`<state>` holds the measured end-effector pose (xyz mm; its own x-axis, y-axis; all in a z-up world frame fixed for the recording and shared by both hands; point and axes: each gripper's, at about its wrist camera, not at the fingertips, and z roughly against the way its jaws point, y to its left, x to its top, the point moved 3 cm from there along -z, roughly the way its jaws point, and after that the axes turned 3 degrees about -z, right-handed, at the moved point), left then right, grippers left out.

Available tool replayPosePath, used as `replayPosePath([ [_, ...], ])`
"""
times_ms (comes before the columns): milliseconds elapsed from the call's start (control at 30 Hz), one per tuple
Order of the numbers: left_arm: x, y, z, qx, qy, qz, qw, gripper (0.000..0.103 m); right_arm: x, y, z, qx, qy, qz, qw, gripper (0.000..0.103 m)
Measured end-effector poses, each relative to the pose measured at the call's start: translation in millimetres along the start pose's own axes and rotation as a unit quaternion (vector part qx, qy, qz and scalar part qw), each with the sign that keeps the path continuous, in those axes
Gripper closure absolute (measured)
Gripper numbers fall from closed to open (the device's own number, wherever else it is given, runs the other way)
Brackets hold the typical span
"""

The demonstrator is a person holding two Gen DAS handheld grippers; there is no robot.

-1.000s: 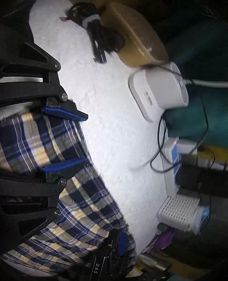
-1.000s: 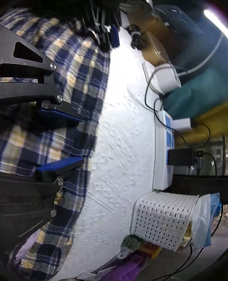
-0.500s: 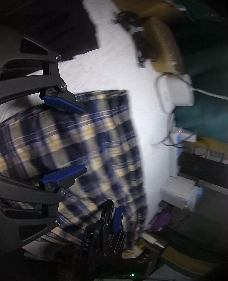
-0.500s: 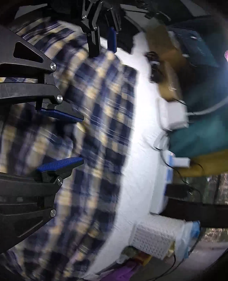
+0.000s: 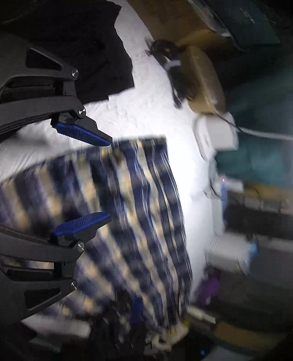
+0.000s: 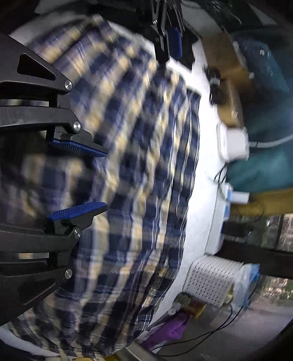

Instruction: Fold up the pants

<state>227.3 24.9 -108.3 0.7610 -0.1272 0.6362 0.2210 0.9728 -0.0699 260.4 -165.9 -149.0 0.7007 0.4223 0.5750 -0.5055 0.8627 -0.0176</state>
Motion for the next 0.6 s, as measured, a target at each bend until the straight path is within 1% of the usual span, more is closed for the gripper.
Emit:
replayPosePath([
  [67,-1.6,-18.7,9.4,-0.027,-0.007,-0.009,0.9996,0.042,-5.6,13.5,10.6,0.023,-0.007,0.01,1.0,0.06],
  [133,-8.0,-40.7,14.5,-0.059,-0.003,-0.023,0.998,0.042,-11.2,29.2,17.2,0.04,-0.006,0.022,0.999,0.06],
  [233,-21.8,-60.7,13.8,-0.07,0.012,-0.037,0.9968,0.042,-24.1,53.8,20.9,0.063,0.0,0.041,0.997,0.06],
  [300,-34.6,-66.3,6.7,-0.067,0.032,-0.04,0.9965,0.042,-34.4,62.4,18.3,0.068,0.008,0.043,0.997,0.06],
  [367,-47.9,-66.2,0.3,-0.064,0.053,-0.028,0.9961,0.042,-46.8,65.6,11.6,0.065,0.021,0.04,0.997,0.059],
  [400,-55.3,-66.4,-2.8,-0.062,0.062,-0.025,0.9958,0.042,-50.6,66.5,11.8,0.062,0.016,0.043,0.997,0.059],
  [467,-65.2,-67.9,0.7,-0.044,0.049,-0.04,0.997,0.042,-57.5,69.0,14.9,0.054,0.006,0.056,0.997,0.059],
  [533,-70.8,-69.5,3.7,-0.021,0.05,-0.054,0.9971,0.042,-61.9,68.2,16.9,0.053,0.005,0.056,0.997,0.059],
  [600,-73.2,-68.4,4.5,-0.012,0.052,-0.047,0.9975,0.042,-67.9,66.8,20.8,0.053,0.001,0.056,0.997,0.059],
])
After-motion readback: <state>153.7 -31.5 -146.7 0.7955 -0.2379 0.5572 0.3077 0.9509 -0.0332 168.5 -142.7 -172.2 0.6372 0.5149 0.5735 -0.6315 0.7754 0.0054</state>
